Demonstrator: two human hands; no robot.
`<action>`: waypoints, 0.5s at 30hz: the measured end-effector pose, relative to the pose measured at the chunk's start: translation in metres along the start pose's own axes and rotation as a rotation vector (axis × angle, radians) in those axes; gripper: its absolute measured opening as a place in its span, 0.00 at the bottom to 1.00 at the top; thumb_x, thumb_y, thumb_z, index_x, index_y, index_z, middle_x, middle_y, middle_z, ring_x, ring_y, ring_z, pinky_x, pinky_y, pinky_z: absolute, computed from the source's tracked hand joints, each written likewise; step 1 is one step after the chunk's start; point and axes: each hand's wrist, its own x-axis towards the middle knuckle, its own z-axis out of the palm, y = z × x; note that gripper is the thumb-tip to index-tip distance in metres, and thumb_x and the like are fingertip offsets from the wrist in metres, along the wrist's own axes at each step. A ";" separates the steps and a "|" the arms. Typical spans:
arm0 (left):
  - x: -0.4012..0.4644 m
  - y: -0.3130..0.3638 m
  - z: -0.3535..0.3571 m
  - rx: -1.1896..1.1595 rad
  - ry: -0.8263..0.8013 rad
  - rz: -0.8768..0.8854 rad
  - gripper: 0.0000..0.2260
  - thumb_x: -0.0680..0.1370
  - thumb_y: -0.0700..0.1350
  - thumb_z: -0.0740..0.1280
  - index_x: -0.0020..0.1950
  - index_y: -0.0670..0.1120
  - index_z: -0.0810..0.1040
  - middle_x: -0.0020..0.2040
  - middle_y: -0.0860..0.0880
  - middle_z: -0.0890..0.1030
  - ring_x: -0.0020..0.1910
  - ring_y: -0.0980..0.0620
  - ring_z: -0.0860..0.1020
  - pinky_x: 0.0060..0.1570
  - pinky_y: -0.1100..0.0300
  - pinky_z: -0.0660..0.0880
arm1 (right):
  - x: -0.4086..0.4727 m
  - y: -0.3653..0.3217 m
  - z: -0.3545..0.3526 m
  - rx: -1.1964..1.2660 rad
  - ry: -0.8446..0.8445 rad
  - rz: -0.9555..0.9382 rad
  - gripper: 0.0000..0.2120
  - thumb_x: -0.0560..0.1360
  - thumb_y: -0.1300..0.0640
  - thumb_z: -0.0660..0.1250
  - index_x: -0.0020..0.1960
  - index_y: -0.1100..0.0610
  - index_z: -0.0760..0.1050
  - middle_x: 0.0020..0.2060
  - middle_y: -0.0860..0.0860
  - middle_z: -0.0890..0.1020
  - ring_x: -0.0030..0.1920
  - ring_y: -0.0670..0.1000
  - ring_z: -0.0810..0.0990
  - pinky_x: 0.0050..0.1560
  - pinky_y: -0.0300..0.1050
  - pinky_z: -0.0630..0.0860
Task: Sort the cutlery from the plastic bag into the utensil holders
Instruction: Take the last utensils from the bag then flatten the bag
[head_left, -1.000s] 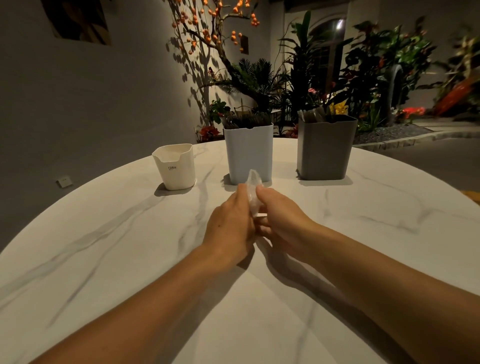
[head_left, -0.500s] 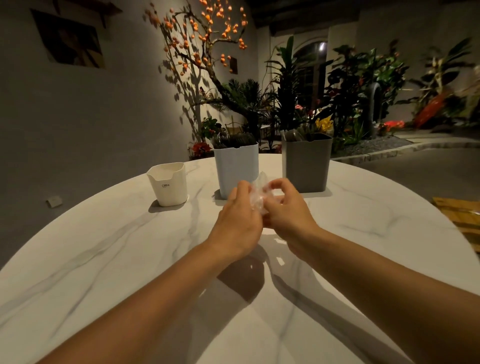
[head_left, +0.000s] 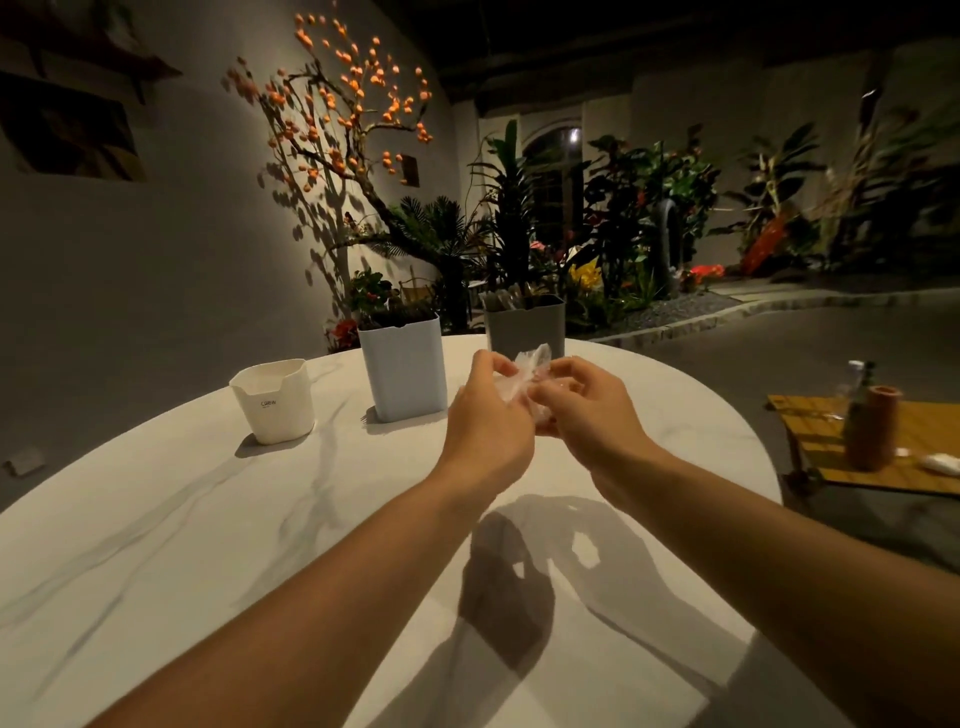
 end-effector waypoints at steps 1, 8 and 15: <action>-0.003 0.004 0.007 -0.014 -0.005 0.015 0.13 0.82 0.44 0.65 0.61 0.56 0.64 0.60 0.47 0.73 0.44 0.53 0.77 0.29 0.71 0.73 | -0.003 -0.002 -0.009 -0.006 0.015 -0.010 0.08 0.78 0.61 0.67 0.56 0.53 0.75 0.53 0.52 0.81 0.50 0.51 0.83 0.41 0.39 0.83; -0.024 0.032 0.062 -0.040 -0.109 0.100 0.11 0.81 0.41 0.67 0.59 0.51 0.68 0.55 0.52 0.76 0.47 0.54 0.77 0.39 0.64 0.77 | -0.025 -0.005 -0.091 -0.039 0.158 0.015 0.11 0.76 0.64 0.65 0.57 0.56 0.74 0.52 0.52 0.79 0.50 0.52 0.80 0.42 0.42 0.80; -0.062 0.055 0.138 -0.082 -0.330 0.170 0.28 0.77 0.36 0.71 0.68 0.57 0.63 0.58 0.51 0.72 0.55 0.50 0.77 0.47 0.60 0.82 | -0.059 0.009 -0.181 -0.092 0.327 0.077 0.11 0.73 0.69 0.63 0.55 0.71 0.74 0.46 0.62 0.77 0.47 0.58 0.77 0.47 0.55 0.80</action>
